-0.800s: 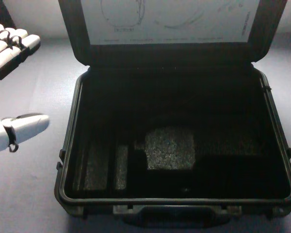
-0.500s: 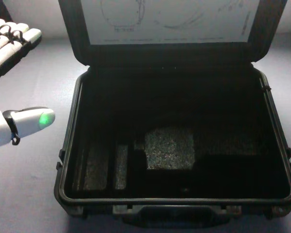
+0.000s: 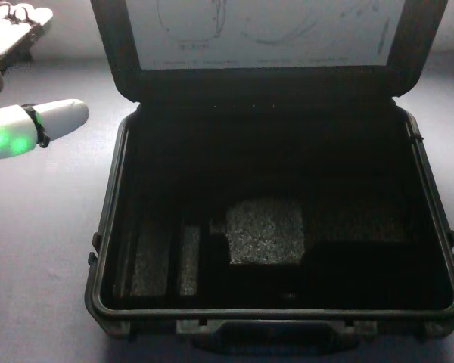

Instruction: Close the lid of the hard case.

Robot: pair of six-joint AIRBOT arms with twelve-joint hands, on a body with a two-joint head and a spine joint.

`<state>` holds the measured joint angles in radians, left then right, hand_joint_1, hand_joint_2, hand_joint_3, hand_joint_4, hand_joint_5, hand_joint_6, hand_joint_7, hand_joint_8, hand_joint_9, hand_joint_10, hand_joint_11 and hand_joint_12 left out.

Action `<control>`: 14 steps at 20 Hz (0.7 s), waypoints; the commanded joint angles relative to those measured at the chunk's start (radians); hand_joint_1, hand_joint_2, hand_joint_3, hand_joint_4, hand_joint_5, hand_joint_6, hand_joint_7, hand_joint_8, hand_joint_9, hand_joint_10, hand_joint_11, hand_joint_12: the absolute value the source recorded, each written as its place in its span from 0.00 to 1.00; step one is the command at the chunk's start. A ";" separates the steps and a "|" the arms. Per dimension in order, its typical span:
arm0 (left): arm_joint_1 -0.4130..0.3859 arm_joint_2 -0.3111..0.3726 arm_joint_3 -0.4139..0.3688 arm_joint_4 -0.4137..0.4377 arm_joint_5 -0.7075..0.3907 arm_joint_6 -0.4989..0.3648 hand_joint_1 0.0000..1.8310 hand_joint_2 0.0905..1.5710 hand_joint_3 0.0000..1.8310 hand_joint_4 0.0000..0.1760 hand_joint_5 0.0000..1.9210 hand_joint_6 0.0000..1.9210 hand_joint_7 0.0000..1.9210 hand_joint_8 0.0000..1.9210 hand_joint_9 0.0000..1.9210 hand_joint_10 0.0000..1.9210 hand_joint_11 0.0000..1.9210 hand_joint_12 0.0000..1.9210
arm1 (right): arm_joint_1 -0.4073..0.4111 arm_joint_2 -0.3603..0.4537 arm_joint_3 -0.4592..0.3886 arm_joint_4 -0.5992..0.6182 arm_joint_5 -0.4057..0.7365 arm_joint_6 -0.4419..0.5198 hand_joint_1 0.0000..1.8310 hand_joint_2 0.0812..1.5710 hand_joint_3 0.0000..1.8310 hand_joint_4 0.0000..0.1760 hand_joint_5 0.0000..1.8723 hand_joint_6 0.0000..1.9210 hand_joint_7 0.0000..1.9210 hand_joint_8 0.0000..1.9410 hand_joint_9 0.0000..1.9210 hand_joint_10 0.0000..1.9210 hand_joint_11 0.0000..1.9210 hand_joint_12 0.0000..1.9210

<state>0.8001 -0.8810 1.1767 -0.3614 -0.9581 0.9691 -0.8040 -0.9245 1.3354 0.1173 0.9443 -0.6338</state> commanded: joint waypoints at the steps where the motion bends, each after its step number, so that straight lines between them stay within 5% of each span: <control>1: -0.026 -0.001 0.013 -0.005 -0.092 0.000 0.00 0.65 0.00 0.00 0.00 0.00 0.00 0.00 0.00 0.00 0.00 0.00 | 0.023 0.000 0.016 0.028 0.075 0.002 0.06 0.82 0.00 0.00 0.04 0.00 0.03 0.01 0.01 0.00 0.02 0.01; 6: -0.182 -0.062 0.107 0.053 0.072 0.025 0.00 0.63 0.00 0.00 0.00 0.00 0.00 0.00 0.00 0.00 0.00 0.00 | 0.133 -0.056 0.105 0.027 -0.018 0.003 0.02 0.76 0.00 0.01 0.06 0.00 0.02 0.00 0.01 0.00 0.03 0.01; 7: -0.214 -0.075 0.122 0.066 0.102 0.038 0.00 0.63 0.00 0.02 0.00 0.00 0.00 0.00 0.00 0.00 0.00 0.00 | 0.157 -0.060 0.114 0.021 -0.024 0.003 0.01 0.76 0.00 0.11 0.06 0.00 0.03 0.00 0.01 0.00 0.03 0.01; 10: -0.309 -0.108 0.164 0.137 0.189 0.042 0.00 0.64 0.00 0.00 0.00 0.00 0.00 0.00 0.00 0.00 0.00 0.00 | 0.206 -0.066 0.128 -0.004 -0.037 0.003 0.02 0.78 0.00 0.00 0.06 0.00 0.04 0.00 0.02 0.00 0.02 0.01; 14: -0.352 -0.112 0.162 0.174 0.202 0.042 0.00 0.65 0.00 0.00 0.00 0.00 0.00 0.00 0.00 0.00 0.00 0.00 | 0.242 -0.066 0.119 -0.072 -0.039 0.020 0.04 0.78 0.00 0.00 0.08 0.00 0.07 0.01 0.04 0.01 0.05 0.02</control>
<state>0.4541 -1.0019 1.3361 -0.1970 -0.6422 1.0134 -0.5758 -0.9966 1.4532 0.0231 0.7906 -0.6216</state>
